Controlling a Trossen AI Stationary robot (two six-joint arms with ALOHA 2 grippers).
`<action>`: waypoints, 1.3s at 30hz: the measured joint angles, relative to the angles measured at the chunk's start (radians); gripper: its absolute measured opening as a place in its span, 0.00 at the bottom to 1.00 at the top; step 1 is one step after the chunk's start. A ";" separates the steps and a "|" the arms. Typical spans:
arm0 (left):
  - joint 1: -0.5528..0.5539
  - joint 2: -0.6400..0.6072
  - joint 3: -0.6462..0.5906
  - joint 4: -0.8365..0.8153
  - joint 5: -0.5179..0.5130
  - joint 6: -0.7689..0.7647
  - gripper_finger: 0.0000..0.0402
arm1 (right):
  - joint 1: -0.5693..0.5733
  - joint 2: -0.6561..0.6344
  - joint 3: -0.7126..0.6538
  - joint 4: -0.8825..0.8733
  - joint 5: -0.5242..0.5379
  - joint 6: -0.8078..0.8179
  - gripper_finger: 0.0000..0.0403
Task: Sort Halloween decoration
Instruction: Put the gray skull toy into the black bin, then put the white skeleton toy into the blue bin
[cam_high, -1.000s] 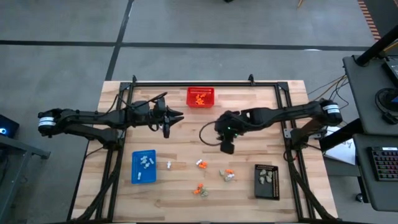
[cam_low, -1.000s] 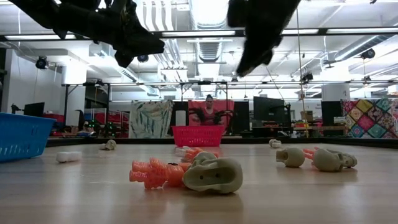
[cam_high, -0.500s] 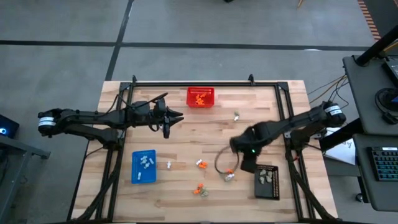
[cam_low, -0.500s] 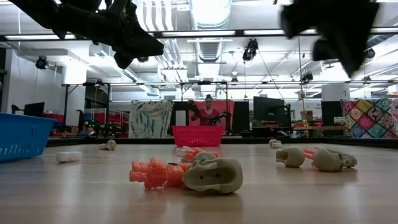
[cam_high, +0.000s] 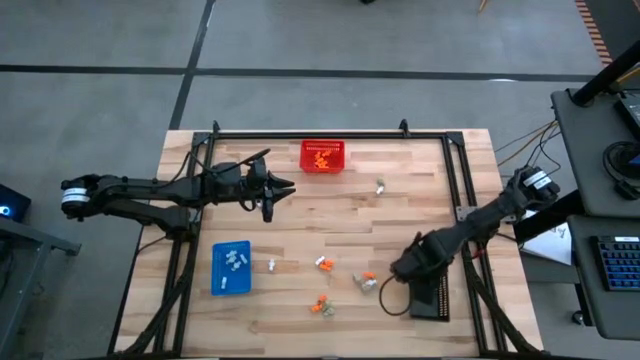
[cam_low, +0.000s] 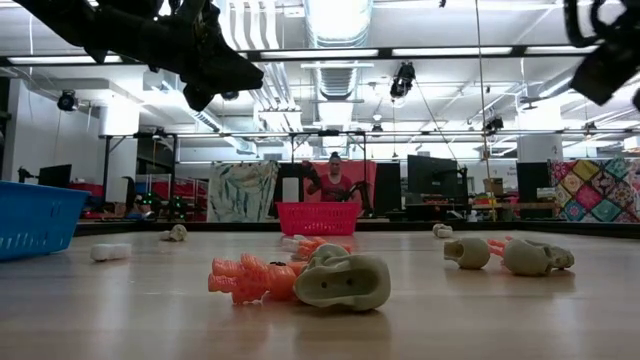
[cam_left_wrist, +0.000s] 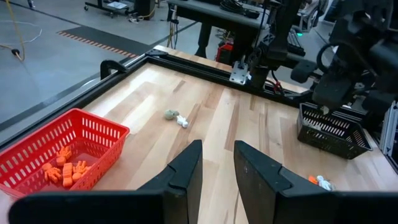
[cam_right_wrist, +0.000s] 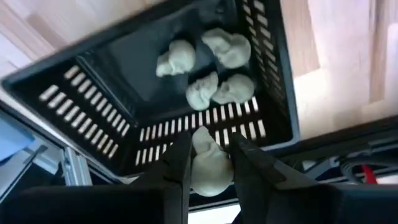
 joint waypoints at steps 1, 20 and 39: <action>0.000 0.000 0.000 0.000 0.000 0.000 0.19 | 0.012 0.000 -0.004 0.003 0.000 0.018 0.19; 0.001 0.000 0.000 0.000 -0.001 0.000 0.19 | 0.102 0.067 -0.018 0.263 0.001 0.166 0.21; 0.001 0.000 0.000 -0.008 -0.001 0.000 0.19 | 0.102 0.083 -0.018 0.258 0.009 0.163 0.40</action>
